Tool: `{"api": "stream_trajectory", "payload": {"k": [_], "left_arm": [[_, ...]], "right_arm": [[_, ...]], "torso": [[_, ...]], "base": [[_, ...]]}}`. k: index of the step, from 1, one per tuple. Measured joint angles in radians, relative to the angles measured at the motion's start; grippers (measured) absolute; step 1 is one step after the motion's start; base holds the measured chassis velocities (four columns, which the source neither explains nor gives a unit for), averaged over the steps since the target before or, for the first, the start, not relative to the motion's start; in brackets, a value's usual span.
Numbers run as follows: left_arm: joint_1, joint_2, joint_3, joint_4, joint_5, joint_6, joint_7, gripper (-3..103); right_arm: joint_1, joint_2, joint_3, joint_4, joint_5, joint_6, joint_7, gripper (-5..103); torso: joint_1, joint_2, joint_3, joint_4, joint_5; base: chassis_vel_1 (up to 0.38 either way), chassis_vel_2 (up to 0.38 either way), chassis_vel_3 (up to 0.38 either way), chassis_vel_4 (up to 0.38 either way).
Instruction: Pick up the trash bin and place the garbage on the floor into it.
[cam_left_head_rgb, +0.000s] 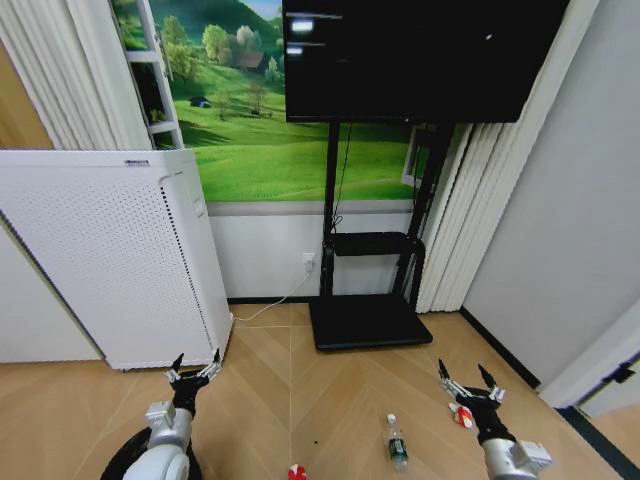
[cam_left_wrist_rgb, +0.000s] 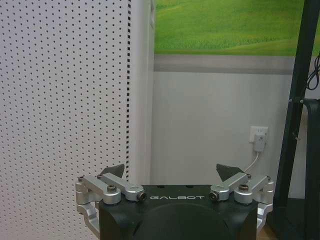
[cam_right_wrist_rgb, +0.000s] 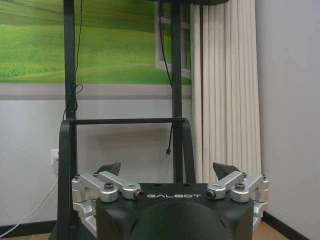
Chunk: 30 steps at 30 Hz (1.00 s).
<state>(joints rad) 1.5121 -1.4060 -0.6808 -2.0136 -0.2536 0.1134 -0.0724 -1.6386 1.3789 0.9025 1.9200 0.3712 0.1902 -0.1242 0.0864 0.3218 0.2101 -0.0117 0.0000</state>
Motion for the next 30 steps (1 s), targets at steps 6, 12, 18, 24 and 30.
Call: {"api": "stream_trajectory", "payload": {"k": [6,12,18,24,30], "left_arm": [[0.002,-0.001,-0.002,0.0,-0.001,-0.001,0.0,100],[0.003,-0.002,-0.002,0.0,-0.001,-0.001,0.0,100],[0.004,-0.001,-0.002,-0.005,0.0,-0.001,0.0,100],[0.007,0.0,-0.005,-0.011,-0.001,-0.001,-0.001,100],[0.007,0.002,-0.008,-0.01,-0.004,-0.001,-0.001,100]], "right_arm": [[0.0,-0.001,-0.001,0.002,0.002,-0.003,0.0,100],[-0.001,-0.001,-0.001,0.001,0.004,-0.003,0.0,100],[0.0,-0.001,-0.001,0.0,0.003,-0.001,-0.003,100],[0.003,0.001,-0.003,-0.003,0.0,0.004,-0.006,100],[0.003,0.002,-0.006,-0.003,-0.002,0.002,-0.008,100]], "torso": [[-0.008,-0.025,-0.017,0.0,-0.0001],[-0.014,-0.048,-0.033,0.0,0.0],[-0.021,-0.07,-0.049,0.0,0.0],[-0.027,-0.095,-0.068,0.0,0.0],[-0.034,-0.121,-0.087,0.0,0.0]], "base": [[0.0,0.0,0.0,0.0],[0.0,0.0,0.0,0.0],[0.0,0.0,0.0,0.0],[0.0,0.0,0.0,0.0],[0.0,0.0,0.0,0.0]]}}
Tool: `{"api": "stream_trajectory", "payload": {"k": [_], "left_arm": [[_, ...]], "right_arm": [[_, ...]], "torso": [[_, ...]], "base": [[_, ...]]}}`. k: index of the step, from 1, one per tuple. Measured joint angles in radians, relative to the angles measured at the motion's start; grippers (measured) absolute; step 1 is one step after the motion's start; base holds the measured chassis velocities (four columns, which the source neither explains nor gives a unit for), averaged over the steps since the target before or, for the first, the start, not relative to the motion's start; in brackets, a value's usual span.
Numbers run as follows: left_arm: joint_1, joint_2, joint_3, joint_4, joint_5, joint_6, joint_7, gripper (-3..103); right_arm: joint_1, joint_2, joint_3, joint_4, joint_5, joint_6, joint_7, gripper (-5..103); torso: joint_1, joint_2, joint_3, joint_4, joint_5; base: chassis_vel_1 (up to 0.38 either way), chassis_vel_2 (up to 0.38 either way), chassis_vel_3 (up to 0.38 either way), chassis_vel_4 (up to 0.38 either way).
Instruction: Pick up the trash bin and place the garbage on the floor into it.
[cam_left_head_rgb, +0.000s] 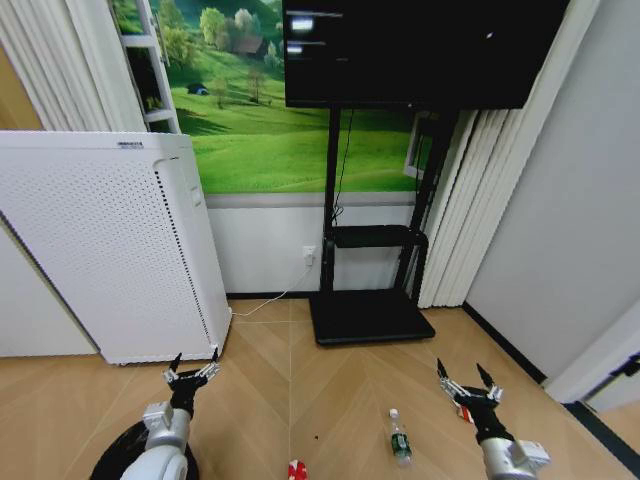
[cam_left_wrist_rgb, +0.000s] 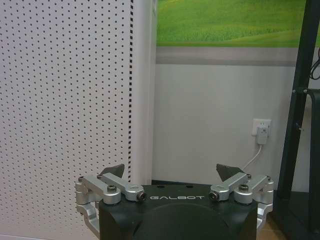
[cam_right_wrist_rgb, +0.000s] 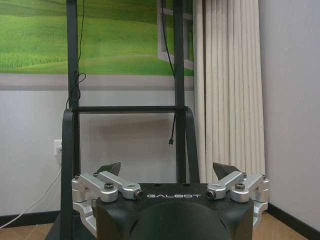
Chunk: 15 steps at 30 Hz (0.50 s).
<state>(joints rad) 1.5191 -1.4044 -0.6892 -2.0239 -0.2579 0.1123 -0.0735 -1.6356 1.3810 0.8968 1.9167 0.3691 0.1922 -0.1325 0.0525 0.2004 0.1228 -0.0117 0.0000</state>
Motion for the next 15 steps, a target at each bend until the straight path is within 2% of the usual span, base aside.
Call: {"api": "stream_trajectory", "payload": {"k": [15], "left_arm": [[-0.003,-0.002,0.0,0.013,-0.003,-0.001,0.0,100]], "right_arm": [[0.006,-0.002,0.0,-0.009,-0.005,0.001,-0.005,100]], "torso": [[-0.013,-0.059,-0.046,0.0,0.0]], "base": [[0.0,0.0,0.0,0.0]]}}
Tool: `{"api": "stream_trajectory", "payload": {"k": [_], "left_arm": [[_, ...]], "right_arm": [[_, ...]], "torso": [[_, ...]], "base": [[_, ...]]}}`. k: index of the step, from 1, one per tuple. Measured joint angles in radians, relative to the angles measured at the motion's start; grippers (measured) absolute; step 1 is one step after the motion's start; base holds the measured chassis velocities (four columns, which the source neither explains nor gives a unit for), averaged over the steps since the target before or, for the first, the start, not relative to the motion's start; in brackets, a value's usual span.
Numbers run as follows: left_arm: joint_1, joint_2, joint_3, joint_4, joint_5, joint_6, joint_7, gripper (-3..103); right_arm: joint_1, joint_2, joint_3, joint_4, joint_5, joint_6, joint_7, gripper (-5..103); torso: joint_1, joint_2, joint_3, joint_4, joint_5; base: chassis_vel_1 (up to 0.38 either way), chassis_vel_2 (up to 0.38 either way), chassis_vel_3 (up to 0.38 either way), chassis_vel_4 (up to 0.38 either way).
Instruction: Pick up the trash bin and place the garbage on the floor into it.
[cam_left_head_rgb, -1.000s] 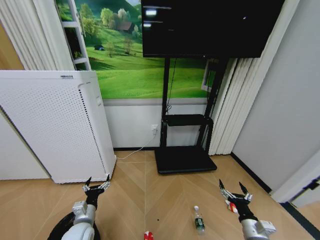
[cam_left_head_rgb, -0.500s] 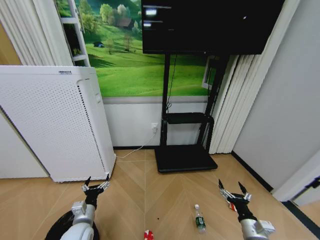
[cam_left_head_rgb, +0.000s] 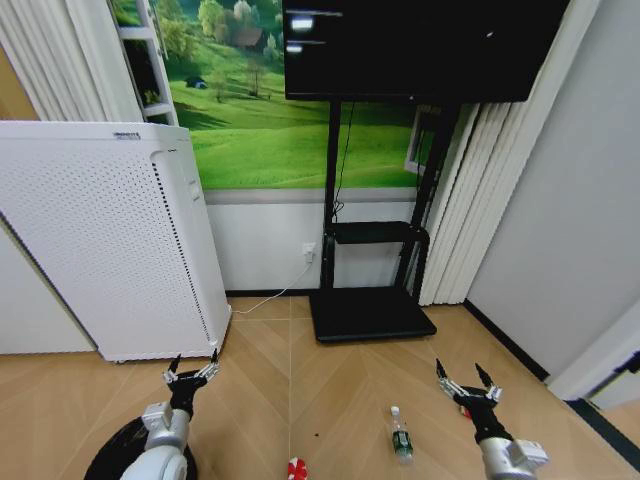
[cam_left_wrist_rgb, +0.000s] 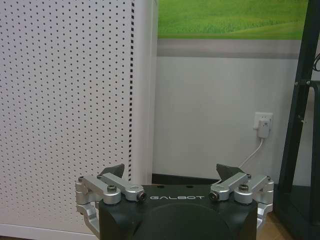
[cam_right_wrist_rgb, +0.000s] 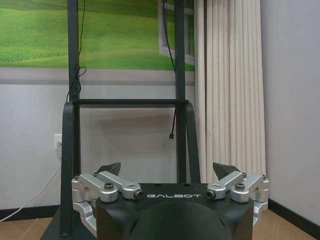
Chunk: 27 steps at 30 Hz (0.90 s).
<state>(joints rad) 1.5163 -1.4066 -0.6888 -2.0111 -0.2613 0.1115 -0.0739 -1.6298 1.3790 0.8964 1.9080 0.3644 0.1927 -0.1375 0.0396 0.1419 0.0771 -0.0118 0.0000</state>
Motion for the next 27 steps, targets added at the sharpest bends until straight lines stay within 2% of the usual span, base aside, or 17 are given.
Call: {"api": "stream_trajectory", "payload": {"k": [9,15,18,20,22,23,25,27], "left_arm": [[-0.001,-0.003,0.005,0.01,-0.009,-0.014,-0.01,100],[0.004,0.002,0.006,0.004,0.045,-0.014,-0.005,100],[0.029,0.049,-0.026,-0.015,0.067,0.048,-0.056,100],[0.037,0.059,-0.035,-0.017,0.068,0.06,-0.071,100],[0.081,0.095,-0.084,-0.032,0.059,0.122,-0.137,100],[0.081,0.095,-0.084,-0.032,0.059,0.122,-0.137,100],[0.121,0.118,-0.153,-0.029,0.05,0.153,-0.165,100],[0.149,0.138,-0.208,-0.007,0.046,0.154,-0.155,100]], "right_arm": [[0.005,-0.004,-0.002,-0.008,0.012,0.003,0.001,100],[0.004,-0.009,0.0,-0.013,0.013,0.005,0.001,100],[0.003,-0.024,0.009,-0.012,0.025,0.004,0.003,100],[0.003,-0.026,0.01,-0.012,0.026,0.004,0.003,100],[0.004,-0.033,0.01,-0.016,0.03,0.002,0.004,100],[0.004,-0.033,0.01,-0.016,0.03,0.002,0.004,100],[0.008,-0.037,0.008,-0.018,0.032,0.001,0.004,100],[0.015,-0.039,0.007,-0.024,0.032,0.001,0.004,100]], "torso": [[-0.004,-0.03,-0.026,0.0,0.0],[-0.004,-0.032,-0.029,0.0,-0.0001],[-0.003,-0.031,-0.028,-0.0002,-0.0001],[-0.003,-0.031,-0.028,-0.0001,-0.0002],[-0.003,-0.03,-0.027,0.0001,-0.0002],[-0.003,-0.03,-0.027,0.0001,-0.0002],[-0.002,-0.028,-0.026,0.0002,0.0],[-0.002,-0.028,-0.026,0.0003,-0.0003]], "base": [[0.0,0.0,0.0,0.0],[0.0,0.0,0.0,0.0],[0.0,0.0,0.0,0.0],[0.0,0.0,0.0,0.0],[0.0,0.0,0.0,0.0],[0.0,0.0,0.0,0.0],[0.0,0.0,0.0,0.0],[0.0,0.0,0.0,0.0]]}}
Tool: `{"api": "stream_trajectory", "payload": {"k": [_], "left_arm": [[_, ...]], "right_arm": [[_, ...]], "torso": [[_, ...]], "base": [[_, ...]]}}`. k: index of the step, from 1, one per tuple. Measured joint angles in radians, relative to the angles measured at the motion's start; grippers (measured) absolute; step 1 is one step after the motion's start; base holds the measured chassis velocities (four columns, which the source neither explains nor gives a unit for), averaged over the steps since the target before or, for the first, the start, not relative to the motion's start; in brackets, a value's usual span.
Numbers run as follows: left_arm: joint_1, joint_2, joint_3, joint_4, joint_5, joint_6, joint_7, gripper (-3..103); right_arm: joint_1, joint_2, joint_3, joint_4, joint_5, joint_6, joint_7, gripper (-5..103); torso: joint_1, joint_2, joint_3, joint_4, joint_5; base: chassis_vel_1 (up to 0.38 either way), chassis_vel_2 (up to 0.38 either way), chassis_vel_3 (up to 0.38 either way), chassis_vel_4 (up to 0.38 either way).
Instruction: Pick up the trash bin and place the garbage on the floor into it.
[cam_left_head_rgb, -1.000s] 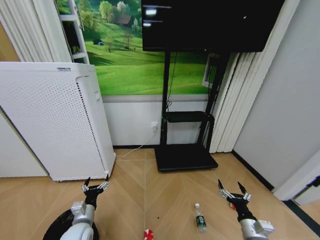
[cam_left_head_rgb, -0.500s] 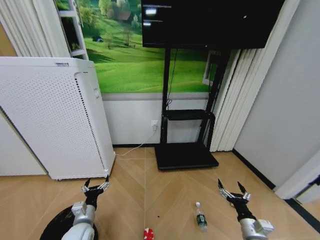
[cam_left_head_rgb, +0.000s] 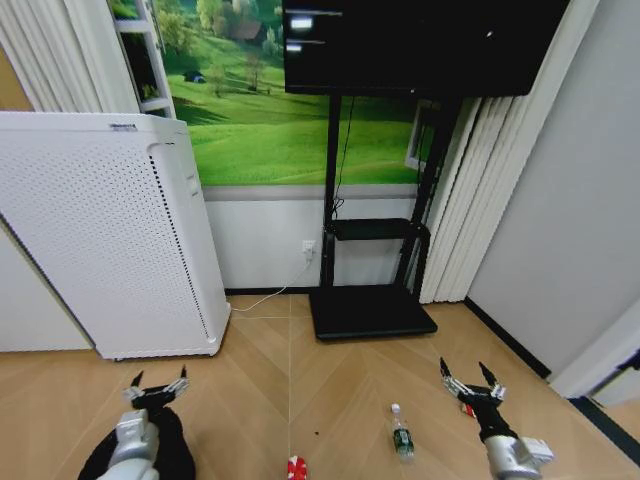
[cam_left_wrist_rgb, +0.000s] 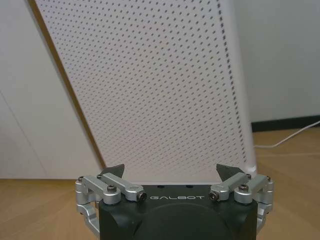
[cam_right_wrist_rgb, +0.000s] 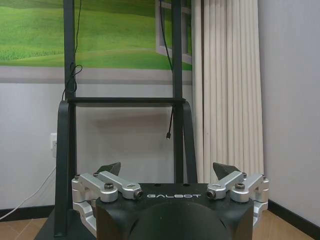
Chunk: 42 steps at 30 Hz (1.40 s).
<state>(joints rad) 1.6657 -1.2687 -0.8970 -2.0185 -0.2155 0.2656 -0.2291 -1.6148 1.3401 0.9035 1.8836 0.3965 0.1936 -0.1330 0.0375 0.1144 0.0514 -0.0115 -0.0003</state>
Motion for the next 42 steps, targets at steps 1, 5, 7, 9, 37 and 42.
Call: {"api": "stream_trajectory", "payload": {"k": [1,5,7,9,37,42], "left_arm": [[0.0,0.0,0.0,0.0,0.0,0.0,0.0,100],[0.1,0.067,-0.086,0.005,-0.097,0.023,0.07,100],[0.123,0.079,-0.107,0.001,-0.118,0.037,0.089,100],[0.171,0.1,-0.158,-0.001,-0.138,0.061,0.144,100],[0.109,0.083,-0.086,0.166,-0.036,0.219,0.341,100],[0.122,0.081,-0.094,0.167,-0.033,0.255,0.336,100]], "right_arm": [[0.0,0.0,0.0,0.0,0.0,0.0,0.0,100],[0.015,-0.01,-0.003,-0.018,0.008,0.002,0.0,100],[0.019,-0.013,-0.003,-0.023,0.011,0.003,0.0,100],[0.026,-0.02,-0.003,-0.031,0.02,0.004,-0.001,100],[0.037,-0.015,-0.008,-0.066,0.01,0.014,-0.004,100],[0.031,-0.02,0.001,-0.058,0.016,0.012,-0.003,100]], "torso": [[0.0,0.0,0.0,0.0,0.0],[0.0,0.002,0.001,-0.0003,0.0002],[0.0,0.002,0.001,-0.0002,0.0002],[0.001,0.003,0.002,-0.0001,0.0002],[0.001,0.006,0.005,-0.0005,0.0003],[0.001,0.006,0.005,-0.0003,0.0003]], "base": [[0.0,0.0,0.0,0.0],[0.0,0.0,0.0,0.0],[0.0,0.0,0.0,0.0],[0.0,0.0,0.0,0.0],[0.0,0.0,0.0,0.0],[0.0,0.0,0.0,0.0]]}}
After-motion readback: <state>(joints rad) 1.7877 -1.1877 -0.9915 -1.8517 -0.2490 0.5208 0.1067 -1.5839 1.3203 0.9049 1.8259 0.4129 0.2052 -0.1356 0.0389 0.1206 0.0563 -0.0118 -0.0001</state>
